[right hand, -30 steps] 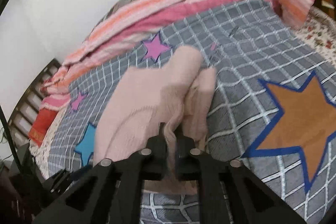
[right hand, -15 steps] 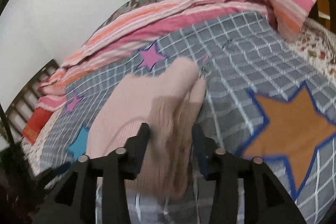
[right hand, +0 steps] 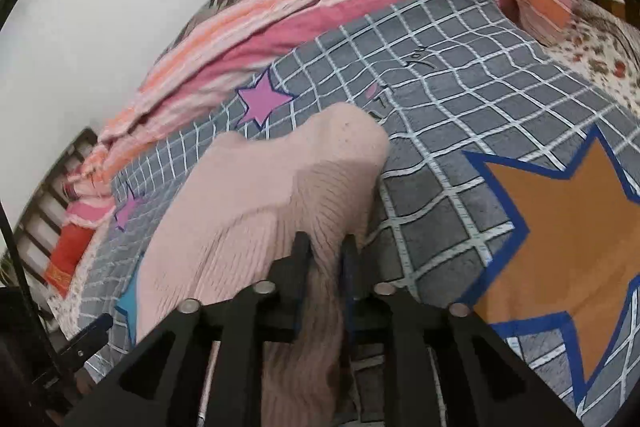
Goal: Fold small clothes
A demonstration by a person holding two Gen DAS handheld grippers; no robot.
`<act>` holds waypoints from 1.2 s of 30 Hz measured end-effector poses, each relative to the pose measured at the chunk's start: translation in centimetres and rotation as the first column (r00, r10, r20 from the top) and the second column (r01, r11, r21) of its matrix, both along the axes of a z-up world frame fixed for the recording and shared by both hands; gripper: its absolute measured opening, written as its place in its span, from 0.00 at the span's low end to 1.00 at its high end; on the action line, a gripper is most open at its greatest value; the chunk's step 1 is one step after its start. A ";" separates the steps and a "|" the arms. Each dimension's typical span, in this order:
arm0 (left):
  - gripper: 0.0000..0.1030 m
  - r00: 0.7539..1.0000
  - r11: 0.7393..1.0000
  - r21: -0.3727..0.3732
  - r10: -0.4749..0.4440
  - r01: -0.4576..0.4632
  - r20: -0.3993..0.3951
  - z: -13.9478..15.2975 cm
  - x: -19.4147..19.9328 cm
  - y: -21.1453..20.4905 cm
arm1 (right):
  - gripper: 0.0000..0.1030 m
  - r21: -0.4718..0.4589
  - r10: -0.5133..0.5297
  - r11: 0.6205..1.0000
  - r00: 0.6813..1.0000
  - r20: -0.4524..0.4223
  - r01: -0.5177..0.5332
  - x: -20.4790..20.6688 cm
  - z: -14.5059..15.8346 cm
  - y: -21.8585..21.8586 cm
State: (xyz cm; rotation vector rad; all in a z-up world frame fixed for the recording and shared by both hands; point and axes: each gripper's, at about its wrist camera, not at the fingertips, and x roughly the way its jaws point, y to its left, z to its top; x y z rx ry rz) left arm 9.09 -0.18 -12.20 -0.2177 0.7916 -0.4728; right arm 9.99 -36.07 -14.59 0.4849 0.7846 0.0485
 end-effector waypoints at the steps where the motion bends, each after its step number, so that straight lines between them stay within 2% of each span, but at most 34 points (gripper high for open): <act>1: 0.66 1.000 1.000 -0.006 0.000 0.000 0.007 0.2 0.0 0.0 | 0.51 0.032 -0.004 0.999 1.000 -0.001 0.004 -0.2 0.3 -0.4; 4: 0.66 1.000 1.000 -0.029 0.007 -0.006 0.018 0.6 0.0 0.4 | 0.67 0.129 0.037 0.991 0.999 0.002 -0.037 0.2 0.0 -1.0; 7: 0.66 1.000 0.998 -0.061 0.006 -0.006 0.006 0.5 0.1 0.8 | 0.69 0.210 0.105 0.974 0.992 -0.073 -0.088 2.2 -2.0 -0.8; 15: 0.66 1.000 0.998 -0.063 0.024 -0.025 -0.007 0.2 -0.2 1.8 | 0.75 0.237 0.135 0.965 0.987 -0.085 -0.112 5.4 -3.0 -0.3; 17: 0.66 1.000 0.998 -0.064 0.027 -0.028 -0.006 0.2 -0.3 2.0 | 0.71 0.235 0.164 0.962 0.981 -0.103 -0.136 6.4 -3.3 0.1; 18: 0.66 1.000 0.997 -0.066 0.029 -0.029 -0.006 0.2 -0.3 2.0 | 0.60 0.251 0.190 0.955 0.976 -0.105 -0.158 6.8 -3.5 0.3; 19: 0.66 1.000 0.997 -0.070 0.030 -0.031 -0.007 0.1 -0.4 2.1 | 0.54 0.276 0.209 0.946 0.972 -0.110 -0.172 7.0 -3.7 0.3; 22: 0.66 0.999 0.996 -0.083 0.035 -0.035 -0.012 0.0 -0.4 2.4 | 0.39 0.316 0.220 0.932 0.970 -0.107 -0.177 7.0 -3.5 0.3; 25: 0.66 0.999 0.996 -0.076 0.044 -0.044 -0.005 0.2 -0.4 2.7 | 0.35 0.305 0.211 0.937 0.973 -0.099 -0.172 6.6 -1.8 0.5; 29: 0.66 0.998 0.996 -0.062 0.069 -0.068 0.005 0.5 -0.3 3.9 | 0.34 0.273 0.177 0.949 0.983 -0.053 -0.156 5.7 2.9 1.6; 33: 0.66 0.994 0.992 -0.051 0.112 -0.111 0.009 0.4 0.0 5.6 | 0.34 0.135 0.139 0.982 0.990 -0.032 -0.133 5.2 8.4 3.9; 36: 0.66 0.990 0.989 -0.053 0.140 -0.139 0.007 0.3 0.4 6.8 | 0.34 -0.003 0.124 0.992 0.992 -0.028 -0.125 5.3 11.6 6.5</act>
